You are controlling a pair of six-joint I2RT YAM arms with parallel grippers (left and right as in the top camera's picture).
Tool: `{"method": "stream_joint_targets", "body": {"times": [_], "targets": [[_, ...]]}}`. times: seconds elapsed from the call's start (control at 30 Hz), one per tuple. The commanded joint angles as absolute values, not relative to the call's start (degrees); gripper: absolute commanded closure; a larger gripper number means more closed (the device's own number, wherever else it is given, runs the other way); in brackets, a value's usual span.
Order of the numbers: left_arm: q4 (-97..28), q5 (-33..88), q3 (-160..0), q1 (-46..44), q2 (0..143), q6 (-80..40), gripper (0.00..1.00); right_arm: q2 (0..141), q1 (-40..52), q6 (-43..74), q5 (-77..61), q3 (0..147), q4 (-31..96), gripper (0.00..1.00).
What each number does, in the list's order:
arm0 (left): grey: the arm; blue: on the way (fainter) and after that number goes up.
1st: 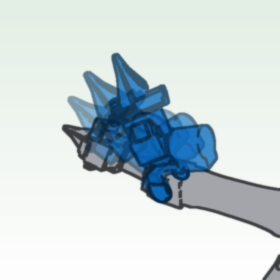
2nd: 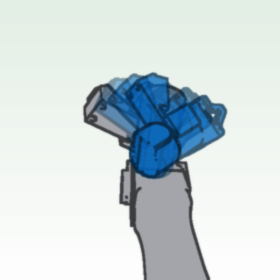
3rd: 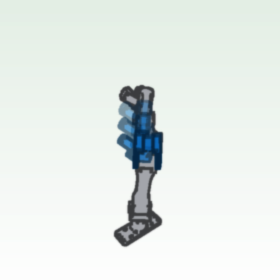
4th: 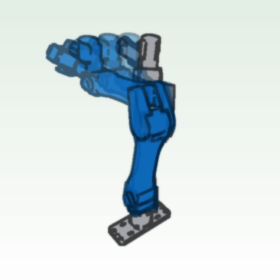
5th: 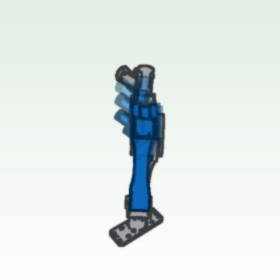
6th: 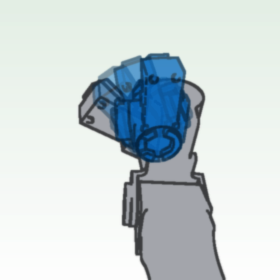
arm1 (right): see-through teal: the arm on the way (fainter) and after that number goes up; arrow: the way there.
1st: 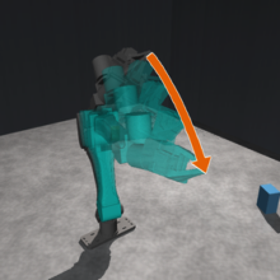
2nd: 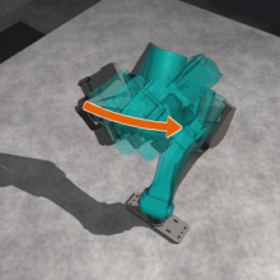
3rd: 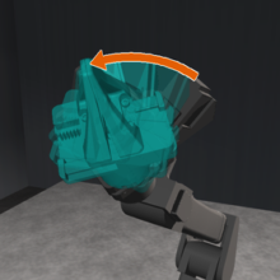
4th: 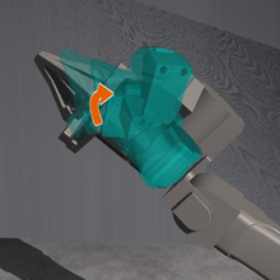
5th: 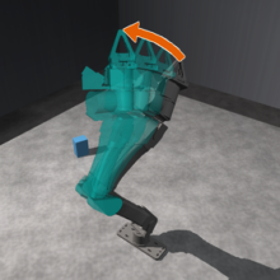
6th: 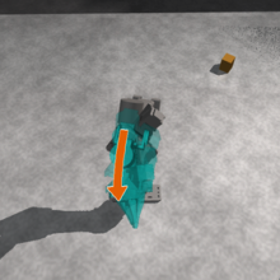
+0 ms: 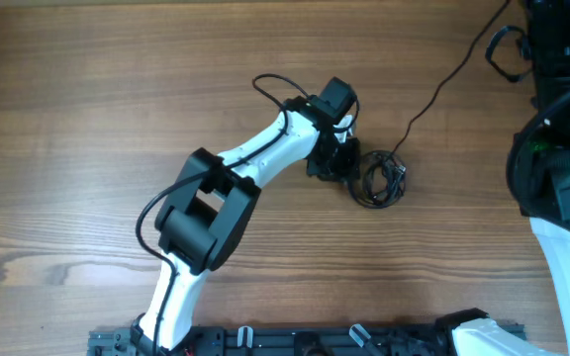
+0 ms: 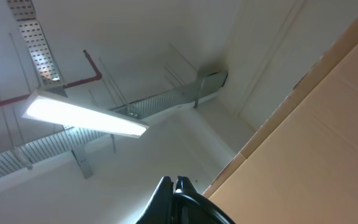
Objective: Untangle cables
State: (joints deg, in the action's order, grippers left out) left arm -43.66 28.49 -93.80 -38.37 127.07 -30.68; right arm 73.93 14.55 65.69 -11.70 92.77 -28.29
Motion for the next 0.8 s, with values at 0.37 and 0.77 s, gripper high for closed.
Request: {"method": "stream_joint_targets", "body": {"times": [0.37,0.77], "targets": [[-44.01,25.61,-94.04,-31.42,119.31,-27.16,0.96,71.22,11.92,64.51,-11.99,93.91,-23.29,0.96],[-42.89,17.82,-95.53,-21.5,108.49,-24.18,0.96,68.47,10.2,60.73,-11.79,93.91,-17.93,0.96]]}}
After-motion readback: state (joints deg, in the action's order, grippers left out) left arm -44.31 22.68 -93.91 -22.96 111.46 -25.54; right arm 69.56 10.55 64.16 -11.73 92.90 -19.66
